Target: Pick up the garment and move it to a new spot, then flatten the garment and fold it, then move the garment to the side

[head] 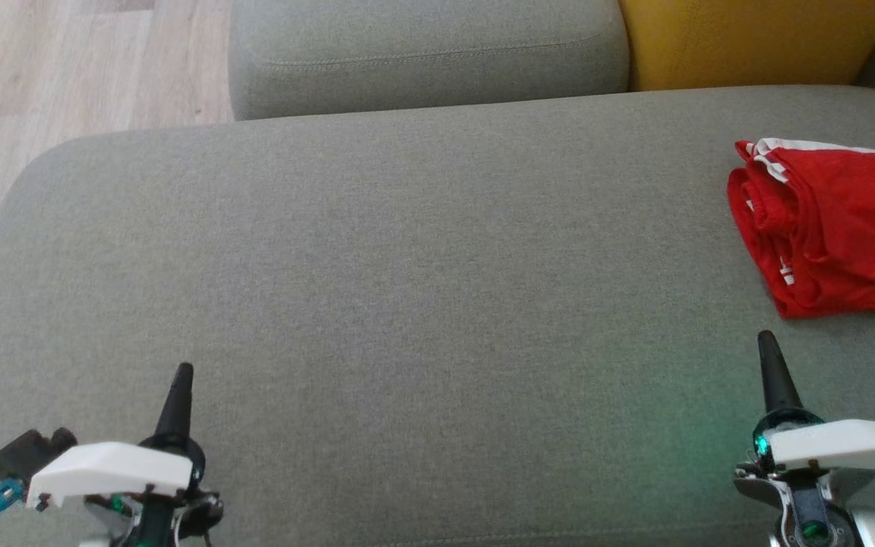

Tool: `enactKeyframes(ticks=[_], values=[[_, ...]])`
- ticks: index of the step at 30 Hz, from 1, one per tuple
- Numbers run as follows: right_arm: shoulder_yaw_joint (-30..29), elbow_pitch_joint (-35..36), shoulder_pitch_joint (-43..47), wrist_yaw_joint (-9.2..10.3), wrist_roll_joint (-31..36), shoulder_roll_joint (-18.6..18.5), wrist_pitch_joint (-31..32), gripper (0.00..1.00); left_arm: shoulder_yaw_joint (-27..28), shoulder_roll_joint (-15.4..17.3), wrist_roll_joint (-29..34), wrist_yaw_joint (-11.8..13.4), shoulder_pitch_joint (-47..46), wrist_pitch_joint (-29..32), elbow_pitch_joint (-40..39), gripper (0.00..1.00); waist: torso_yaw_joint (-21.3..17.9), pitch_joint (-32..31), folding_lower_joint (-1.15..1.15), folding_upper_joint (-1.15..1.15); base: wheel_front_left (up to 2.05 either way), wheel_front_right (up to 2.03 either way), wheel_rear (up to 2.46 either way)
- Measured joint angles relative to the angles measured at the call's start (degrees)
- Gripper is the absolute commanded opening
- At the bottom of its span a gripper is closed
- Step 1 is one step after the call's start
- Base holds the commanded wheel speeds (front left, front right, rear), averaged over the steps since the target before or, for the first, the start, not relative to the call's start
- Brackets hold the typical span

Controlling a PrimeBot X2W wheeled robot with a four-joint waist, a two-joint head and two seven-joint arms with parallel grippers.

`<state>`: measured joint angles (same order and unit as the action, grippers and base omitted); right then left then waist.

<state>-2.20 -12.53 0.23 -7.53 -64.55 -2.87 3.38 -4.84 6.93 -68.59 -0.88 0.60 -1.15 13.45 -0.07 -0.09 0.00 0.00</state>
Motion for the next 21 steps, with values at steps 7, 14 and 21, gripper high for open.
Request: enactKeyframes(ticks=[7, 14, 21], values=[[-0.4, -0.6, -1.0, 0.00, -4.8, 0.0, 0.2, 0.00, 0.9, -0.5, -3.9, -0.9, -0.9, 1.1, 0.5, 0.00, 0.0, 0.0, 0.00, 0.00, 0.00, 0.00, 0.00], [-1.1, -1.1, -1.1, 0.00, -9.5, 0.0, 0.3, 0.00, 2.3, -1.2, -8.1, -2.0, -1.1, 2.1, 1.0, 0.00, 0.0, 0.1, 0.00, 0.00, 0.00, 0.00, 0.00], [-1.8, -1.5, -1.2, 0.00, -14.2, 0.0, 0.7, 0.00, 3.9, -1.7, -12.1, -2.9, -1.4, 3.1, 1.3, 0.00, 0.0, 0.1, 0.00, 0.00, 0.00, 0.00, 0.00]])
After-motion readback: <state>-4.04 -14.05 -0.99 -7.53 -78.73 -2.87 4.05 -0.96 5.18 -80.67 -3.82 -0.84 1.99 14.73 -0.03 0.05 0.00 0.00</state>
